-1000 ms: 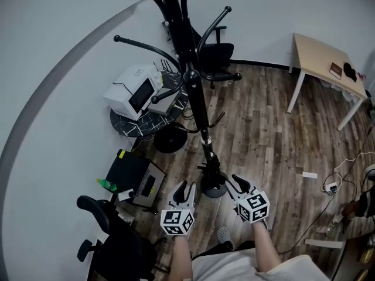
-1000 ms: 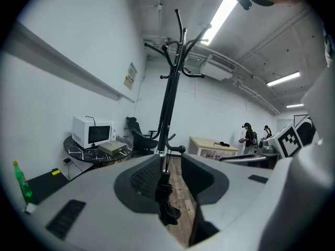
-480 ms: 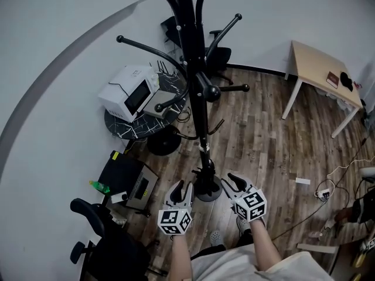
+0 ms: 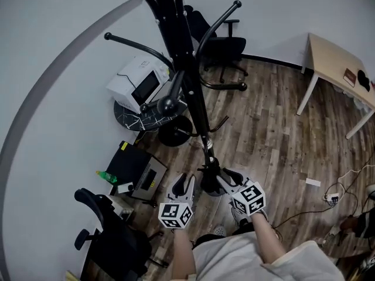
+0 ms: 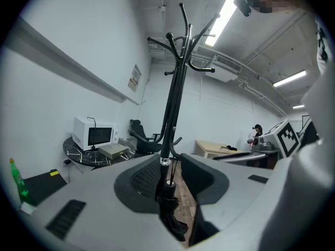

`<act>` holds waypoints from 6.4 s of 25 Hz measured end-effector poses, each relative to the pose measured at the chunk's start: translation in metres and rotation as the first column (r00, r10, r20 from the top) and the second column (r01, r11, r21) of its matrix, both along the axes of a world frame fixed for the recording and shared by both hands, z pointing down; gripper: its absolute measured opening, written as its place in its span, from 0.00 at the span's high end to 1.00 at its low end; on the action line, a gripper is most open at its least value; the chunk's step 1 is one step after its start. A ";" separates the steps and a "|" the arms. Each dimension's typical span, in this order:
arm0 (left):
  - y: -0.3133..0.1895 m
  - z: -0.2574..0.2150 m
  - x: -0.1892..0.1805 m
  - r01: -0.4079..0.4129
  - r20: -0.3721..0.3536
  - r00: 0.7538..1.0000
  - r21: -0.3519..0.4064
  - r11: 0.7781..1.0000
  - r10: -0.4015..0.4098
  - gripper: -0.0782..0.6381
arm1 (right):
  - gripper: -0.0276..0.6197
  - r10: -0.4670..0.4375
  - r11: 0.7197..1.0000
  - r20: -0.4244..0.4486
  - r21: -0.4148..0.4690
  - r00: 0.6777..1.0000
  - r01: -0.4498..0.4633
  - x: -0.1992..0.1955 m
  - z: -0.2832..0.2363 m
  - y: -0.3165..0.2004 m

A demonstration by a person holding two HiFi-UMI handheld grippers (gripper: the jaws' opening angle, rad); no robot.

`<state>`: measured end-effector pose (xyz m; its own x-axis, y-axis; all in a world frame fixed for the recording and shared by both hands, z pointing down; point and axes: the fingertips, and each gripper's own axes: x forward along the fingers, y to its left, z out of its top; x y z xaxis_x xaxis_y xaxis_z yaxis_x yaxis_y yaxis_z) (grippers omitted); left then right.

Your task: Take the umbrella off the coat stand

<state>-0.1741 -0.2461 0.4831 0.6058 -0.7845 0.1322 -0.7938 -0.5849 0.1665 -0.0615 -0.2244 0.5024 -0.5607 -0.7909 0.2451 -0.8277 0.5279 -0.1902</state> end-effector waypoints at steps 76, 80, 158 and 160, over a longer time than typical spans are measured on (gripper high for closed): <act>-0.080 0.056 0.058 -0.029 0.220 0.976 0.163 0.986 -0.008 0.86 | 0.94 -0.352 0.931 -0.031 0.088 0.935 0.354 -0.035 0.054 -0.107; -0.080 0.054 0.058 -0.029 0.213 0.977 0.166 0.986 -0.007 0.86 | 0.95 -0.304 0.947 -0.041 0.096 0.952 0.307 -0.027 0.051 -0.107; 0.007 0.014 0.093 0.054 0.213 0.972 0.201 0.978 -0.097 0.86 | 0.94 -0.252 0.931 -0.105 0.244 0.962 0.271 0.021 -0.001 -0.044; 0.005 0.016 0.099 0.051 0.212 0.973 0.193 0.980 -0.093 0.86 | 0.94 -0.242 0.938 -0.098 0.232 0.965 0.258 0.026 0.002 -0.046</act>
